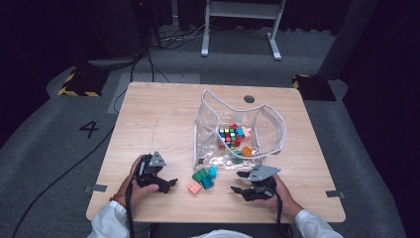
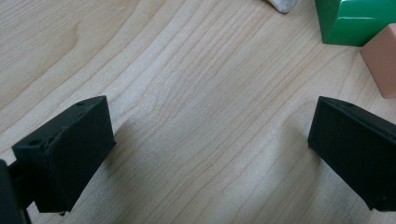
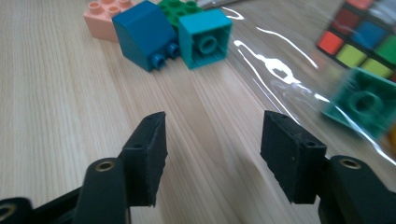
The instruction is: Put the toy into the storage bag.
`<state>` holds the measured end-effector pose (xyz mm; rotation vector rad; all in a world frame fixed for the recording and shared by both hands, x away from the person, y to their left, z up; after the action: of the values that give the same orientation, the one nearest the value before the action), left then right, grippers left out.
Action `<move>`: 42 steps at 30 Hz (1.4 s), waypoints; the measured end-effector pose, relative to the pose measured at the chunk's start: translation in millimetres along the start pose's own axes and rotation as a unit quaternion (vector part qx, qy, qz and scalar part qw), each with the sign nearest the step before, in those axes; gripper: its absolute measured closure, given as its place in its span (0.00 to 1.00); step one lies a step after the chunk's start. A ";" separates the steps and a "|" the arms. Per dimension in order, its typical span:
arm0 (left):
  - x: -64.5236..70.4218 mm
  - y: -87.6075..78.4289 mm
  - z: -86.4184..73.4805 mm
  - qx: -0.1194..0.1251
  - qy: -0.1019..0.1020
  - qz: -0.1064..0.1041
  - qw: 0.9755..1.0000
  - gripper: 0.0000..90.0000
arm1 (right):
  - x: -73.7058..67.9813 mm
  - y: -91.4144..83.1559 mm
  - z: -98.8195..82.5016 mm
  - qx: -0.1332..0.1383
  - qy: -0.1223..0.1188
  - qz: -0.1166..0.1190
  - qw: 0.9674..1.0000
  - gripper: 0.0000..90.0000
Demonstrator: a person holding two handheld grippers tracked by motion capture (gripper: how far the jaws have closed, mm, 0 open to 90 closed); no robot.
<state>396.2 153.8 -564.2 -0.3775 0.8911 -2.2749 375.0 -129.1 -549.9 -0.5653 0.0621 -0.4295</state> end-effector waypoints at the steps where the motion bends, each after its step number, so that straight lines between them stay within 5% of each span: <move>1: 0.0 0.0 0.0 0.000 0.000 0.000 1.000 0.00 | -5.0 6.6 1.2 -0.011 0.013 0.002 1.000 0.47; 5: 0.0 0.0 0.0 0.000 0.000 0.000 1.000 0.00 | -8.7 27.6 17.1 0.006 -0.008 0.006 1.000 0.49; 18: 0.0 0.0 0.0 0.000 0.000 0.000 1.000 0.00 | -10.8 58.3 35.4 -0.002 0.000 -0.029 1.000 0.44; 22: 0.1 0.0 -0.1 0.000 0.000 0.000 1.000 0.00 | -7.9 60.9 38.5 -0.005 0.021 -0.038 0.999 0.44; 31: 0.3 -0.1 -0.2 -0.001 -0.001 -0.001 1.000 0.00 | -7.4 65.9 42.7 0.001 0.009 -0.024 1.000 0.59; 42: 1.1 0.2 -0.3 -0.001 -0.004 -0.004 1.000 0.00 | -6.5 51.8 41.0 0.010 -0.014 -0.003 1.000 0.62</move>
<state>395.3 153.2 -564.5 -0.3904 0.8891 -2.2786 395.7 -66.4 -543.1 -0.5516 0.0294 -0.4268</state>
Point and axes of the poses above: each handheld gripper's, and its own axes: y roughly forward along the jaws, z roughly out of its top, x roughly to its right, the point moved 8 cm from there along y, roughly forward along the jaws, and after that the axes turned 6 degrees about x, right-handed, at the moved point
